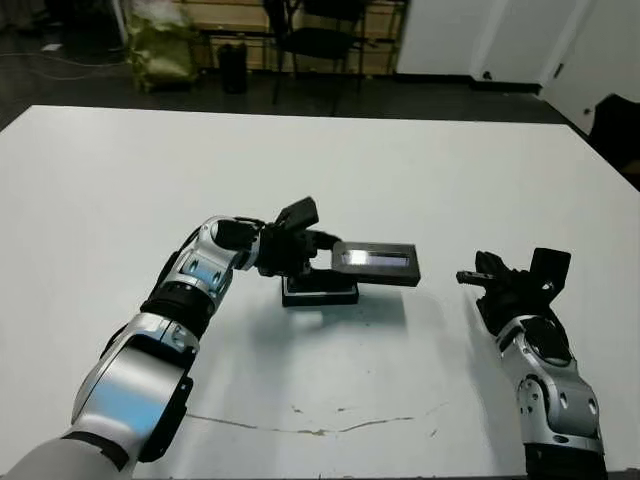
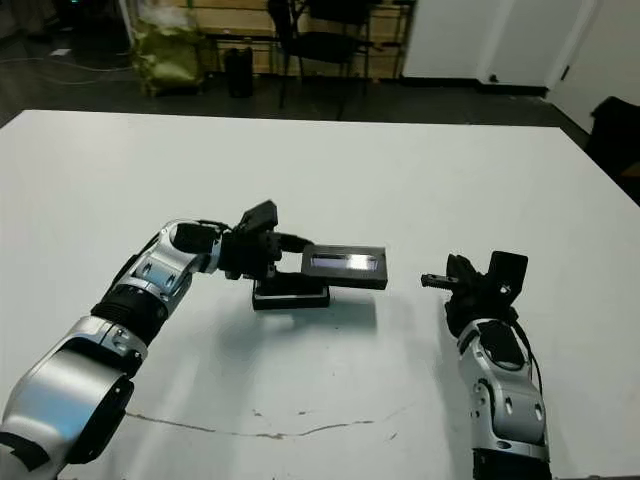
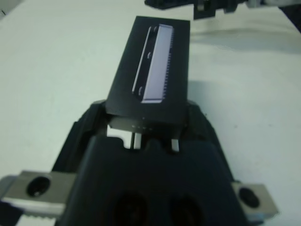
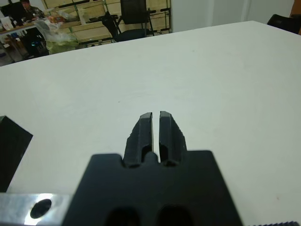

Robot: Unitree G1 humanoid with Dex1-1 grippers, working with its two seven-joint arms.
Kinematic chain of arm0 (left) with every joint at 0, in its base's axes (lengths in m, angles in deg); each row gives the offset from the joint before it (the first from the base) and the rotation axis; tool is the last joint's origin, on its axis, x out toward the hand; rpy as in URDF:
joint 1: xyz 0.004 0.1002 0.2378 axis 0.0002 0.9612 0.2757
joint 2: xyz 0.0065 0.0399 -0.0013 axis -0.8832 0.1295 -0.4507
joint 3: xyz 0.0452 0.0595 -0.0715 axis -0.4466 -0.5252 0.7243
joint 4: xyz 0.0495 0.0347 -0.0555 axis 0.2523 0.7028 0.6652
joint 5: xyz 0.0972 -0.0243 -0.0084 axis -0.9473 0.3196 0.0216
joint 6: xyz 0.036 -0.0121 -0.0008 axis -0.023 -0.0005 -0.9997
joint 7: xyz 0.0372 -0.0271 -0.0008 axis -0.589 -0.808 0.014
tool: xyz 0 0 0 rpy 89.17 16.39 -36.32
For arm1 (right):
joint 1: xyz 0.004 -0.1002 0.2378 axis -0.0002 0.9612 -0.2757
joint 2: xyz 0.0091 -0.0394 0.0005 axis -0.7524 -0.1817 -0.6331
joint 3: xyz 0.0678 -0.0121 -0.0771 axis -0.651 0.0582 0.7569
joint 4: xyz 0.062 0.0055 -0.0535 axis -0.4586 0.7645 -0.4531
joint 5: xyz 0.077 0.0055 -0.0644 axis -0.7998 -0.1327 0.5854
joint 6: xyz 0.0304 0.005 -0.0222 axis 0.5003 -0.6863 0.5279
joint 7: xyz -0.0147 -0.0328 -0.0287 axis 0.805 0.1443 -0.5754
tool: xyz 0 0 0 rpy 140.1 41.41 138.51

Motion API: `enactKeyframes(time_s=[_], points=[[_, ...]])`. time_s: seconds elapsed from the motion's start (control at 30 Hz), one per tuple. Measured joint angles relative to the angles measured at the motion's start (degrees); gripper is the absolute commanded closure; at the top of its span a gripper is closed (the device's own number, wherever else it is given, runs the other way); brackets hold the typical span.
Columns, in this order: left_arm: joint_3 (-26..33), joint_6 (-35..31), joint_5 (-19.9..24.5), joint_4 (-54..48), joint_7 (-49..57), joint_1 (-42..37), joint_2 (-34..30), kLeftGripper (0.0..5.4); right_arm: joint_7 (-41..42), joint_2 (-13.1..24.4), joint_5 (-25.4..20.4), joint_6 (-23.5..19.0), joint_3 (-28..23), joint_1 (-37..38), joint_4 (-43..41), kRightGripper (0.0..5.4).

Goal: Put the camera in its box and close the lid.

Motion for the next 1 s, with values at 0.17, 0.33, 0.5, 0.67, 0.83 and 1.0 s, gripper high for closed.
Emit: enactKeyframes(time_s=[0.17, 0.33, 0.5, 0.67, 0.83, 1.0], points=[[-0.5, -3.4, 0.2, -4.5, 0.1, 0.9, -0.7, 2.97, 0.0, 0.0, 0.0, 0.0, 0.1, 0.0, 0.0, 5.40], [-1.7, -4.2, 0.2, -8.3, 0.7, 1.2, -1.6, 2.97, 0.0, 0.0, 0.0, 0.0, 0.1, 0.0, 0.0, 5.40], [-3.2, -5.1, -1.2, -15.3, 2.4, 2.9, -5.2, 2.97, 0.2, 0.4, 0.4, 0.2, 0.2, 0.0, 0.3, 5.40], [-4.4, -8.4, -1.8, -23.1, 3.2, 3.8, -9.2, 2.97, -0.2, 0.3, 0.7, 0.1, 0.4, 0.0, -0.1, 5.40], [-5.7, -11.8, -3.2, -27.7, 4.4, 3.9, -11.7, 2.97, -0.2, 0.3, 0.8, 0.0, 0.5, 0.0, -0.6, 5.40], [-6.9, -13.6, -4.0, -29.2, 4.5, 3.7, -14.0, 2.97, -0.3, 0.3, 0.7, -0.4, 0.4, 0.0, -0.8, 5.40]])
